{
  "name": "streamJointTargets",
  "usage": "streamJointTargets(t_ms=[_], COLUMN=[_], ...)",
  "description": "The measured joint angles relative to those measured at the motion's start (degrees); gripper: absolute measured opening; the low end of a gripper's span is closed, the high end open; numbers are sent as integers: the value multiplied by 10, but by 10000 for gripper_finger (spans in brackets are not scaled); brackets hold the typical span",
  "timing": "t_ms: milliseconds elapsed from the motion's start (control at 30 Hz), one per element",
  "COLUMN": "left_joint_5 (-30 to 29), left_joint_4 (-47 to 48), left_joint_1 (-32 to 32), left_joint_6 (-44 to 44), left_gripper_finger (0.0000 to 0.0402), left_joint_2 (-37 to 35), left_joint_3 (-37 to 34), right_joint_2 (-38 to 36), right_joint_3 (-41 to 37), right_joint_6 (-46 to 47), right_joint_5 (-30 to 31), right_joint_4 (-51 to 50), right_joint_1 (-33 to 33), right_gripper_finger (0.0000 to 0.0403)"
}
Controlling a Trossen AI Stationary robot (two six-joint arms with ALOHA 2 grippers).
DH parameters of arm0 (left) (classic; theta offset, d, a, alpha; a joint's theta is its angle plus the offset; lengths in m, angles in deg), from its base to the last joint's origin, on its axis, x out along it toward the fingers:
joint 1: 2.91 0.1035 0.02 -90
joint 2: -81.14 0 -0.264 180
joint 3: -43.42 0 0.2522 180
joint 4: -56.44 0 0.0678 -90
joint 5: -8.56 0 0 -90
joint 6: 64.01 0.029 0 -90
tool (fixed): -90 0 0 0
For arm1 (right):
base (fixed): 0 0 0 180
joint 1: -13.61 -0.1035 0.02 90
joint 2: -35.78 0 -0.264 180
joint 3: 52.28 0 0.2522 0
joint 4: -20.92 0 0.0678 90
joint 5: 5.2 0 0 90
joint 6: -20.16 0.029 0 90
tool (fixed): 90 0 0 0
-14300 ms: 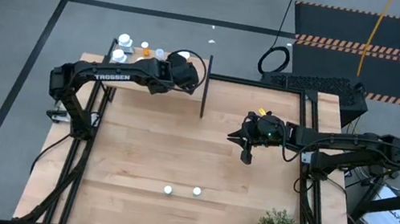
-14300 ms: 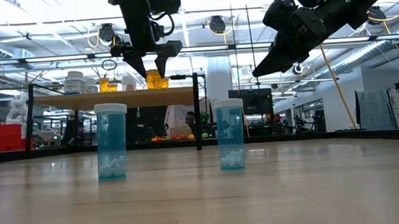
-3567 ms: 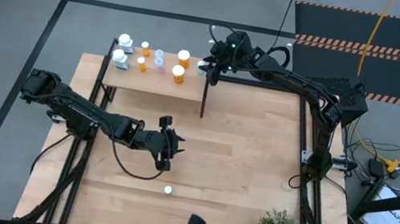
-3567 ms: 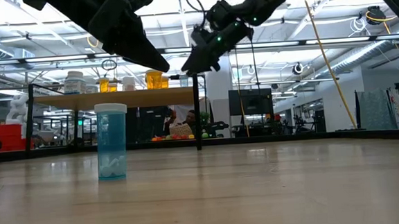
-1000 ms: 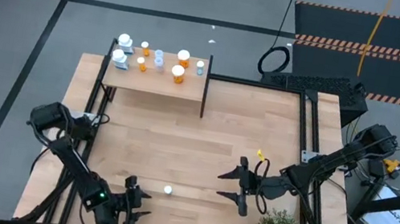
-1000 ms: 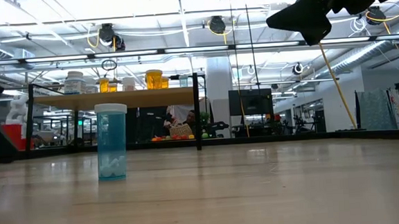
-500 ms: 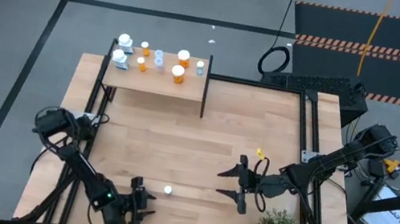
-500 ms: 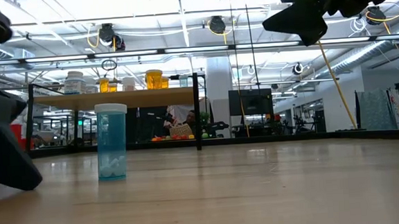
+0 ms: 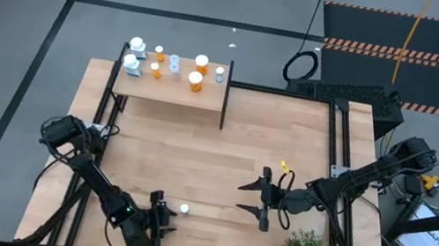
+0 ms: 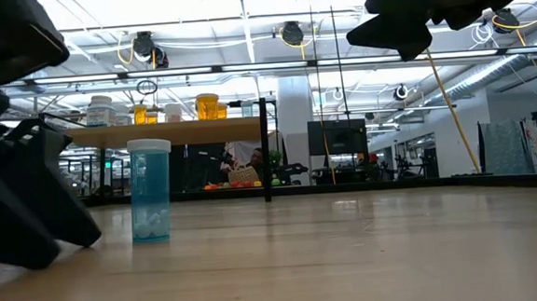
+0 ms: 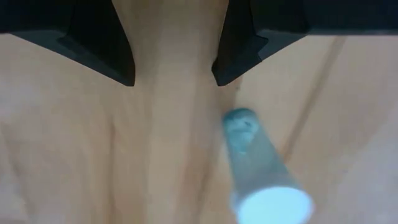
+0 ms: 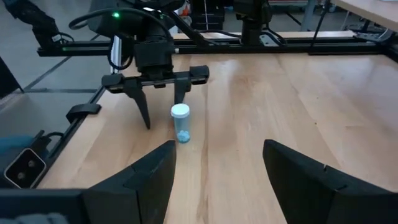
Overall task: Pick and place medicine bottles onto shelf by color
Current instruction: Put the blue pill bottle on the shelf aligned with the other blue pill bottle
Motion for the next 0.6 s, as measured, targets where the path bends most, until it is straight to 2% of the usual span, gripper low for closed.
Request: streamJointTargets(t_ms=[133, 300, 467, 600], left_joint_5=[-41, -70, -73, -61], left_joint_4=[-15, -122, -253, -287], left_joint_1=[2, 9, 16, 29], left_joint_6=[0, 2, 66, 95], left_gripper_finger=[227, 227, 227, 227], left_joint_2=[1, 1, 2, 2], left_joint_3=[-17, -77, -134, -152], right_joint_2=[0, 0, 0, 0], right_joint_3=[0, 0, 0, 0], right_joint_6=[-20, -44, -66, -85], right_joint_5=[0, 0, 0, 0], right_joint_4=[0, 2, 9, 16], right_joint_1=[0, 1, 1, 2], right_gripper_finger=[235, 235, 235, 235])
